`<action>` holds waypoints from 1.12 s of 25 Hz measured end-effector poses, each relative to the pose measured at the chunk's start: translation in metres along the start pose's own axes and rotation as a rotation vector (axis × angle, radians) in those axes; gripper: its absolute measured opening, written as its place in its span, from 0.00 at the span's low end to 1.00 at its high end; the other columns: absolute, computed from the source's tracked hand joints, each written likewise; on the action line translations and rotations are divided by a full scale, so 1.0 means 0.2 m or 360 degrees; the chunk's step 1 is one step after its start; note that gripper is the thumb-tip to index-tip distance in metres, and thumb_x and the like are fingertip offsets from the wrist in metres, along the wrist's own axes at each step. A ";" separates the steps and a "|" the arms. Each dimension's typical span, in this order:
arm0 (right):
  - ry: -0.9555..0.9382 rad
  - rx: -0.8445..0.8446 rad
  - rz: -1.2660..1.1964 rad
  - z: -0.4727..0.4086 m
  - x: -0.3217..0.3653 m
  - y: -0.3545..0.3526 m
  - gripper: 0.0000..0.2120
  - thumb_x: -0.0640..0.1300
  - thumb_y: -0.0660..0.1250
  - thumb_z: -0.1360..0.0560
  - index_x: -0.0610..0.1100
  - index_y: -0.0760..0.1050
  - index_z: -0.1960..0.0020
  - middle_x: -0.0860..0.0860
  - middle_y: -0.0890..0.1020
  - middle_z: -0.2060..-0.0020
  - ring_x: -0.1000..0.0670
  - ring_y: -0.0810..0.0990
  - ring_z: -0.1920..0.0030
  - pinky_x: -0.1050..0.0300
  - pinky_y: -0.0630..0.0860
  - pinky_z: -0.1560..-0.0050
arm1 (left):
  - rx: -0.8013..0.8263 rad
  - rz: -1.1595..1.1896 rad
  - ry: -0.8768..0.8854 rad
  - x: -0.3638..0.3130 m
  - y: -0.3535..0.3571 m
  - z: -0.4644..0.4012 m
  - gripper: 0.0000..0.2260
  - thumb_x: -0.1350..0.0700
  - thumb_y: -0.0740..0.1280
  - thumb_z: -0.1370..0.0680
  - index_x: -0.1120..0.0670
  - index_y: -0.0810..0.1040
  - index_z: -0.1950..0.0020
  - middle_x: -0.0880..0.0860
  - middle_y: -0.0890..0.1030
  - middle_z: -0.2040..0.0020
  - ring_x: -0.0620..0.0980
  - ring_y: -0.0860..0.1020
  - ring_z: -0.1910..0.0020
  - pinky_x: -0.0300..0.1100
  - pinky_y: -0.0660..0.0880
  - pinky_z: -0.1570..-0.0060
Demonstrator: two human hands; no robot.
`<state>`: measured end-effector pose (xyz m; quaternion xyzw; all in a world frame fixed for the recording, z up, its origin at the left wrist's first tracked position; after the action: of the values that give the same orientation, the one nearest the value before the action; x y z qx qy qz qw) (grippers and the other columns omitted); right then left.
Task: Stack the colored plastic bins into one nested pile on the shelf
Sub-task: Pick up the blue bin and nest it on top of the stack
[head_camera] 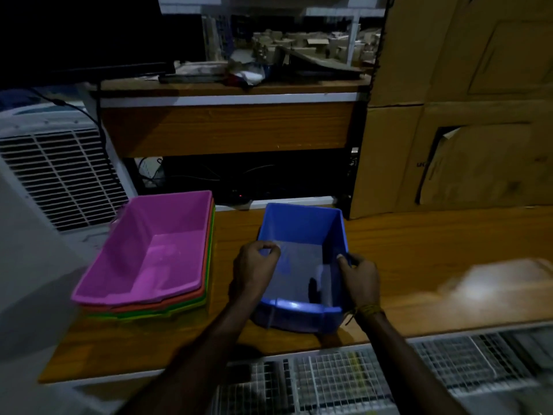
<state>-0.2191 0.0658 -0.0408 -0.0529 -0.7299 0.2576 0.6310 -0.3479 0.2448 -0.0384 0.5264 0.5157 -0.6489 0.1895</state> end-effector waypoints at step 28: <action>-0.0773 0.0040 -0.0155 0.29 1.37 0.57 0.18 0.53 0.65 0.24 0.37 0.80 0.55 0.43 0.82 0.59 0.46 0.80 0.59 0.56 0.76 0.61 | -0.0723 -0.0350 0.0437 -0.37 -1.54 -0.28 0.15 0.43 0.66 0.24 0.53 0.85 0.50 0.54 0.84 0.55 0.55 0.82 0.56 0.47 0.76 0.58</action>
<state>-0.3555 0.2559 0.1498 0.0537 -0.8585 0.2412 0.4494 -0.5353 0.3935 0.1760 0.4943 0.7227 -0.4559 0.1595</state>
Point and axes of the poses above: each hand's wrist, its own z-axis away from the middle knuckle, its own y-axis out of the palm, x = y × z, the point moved 3 cm from there along -z, towards the middle knuckle
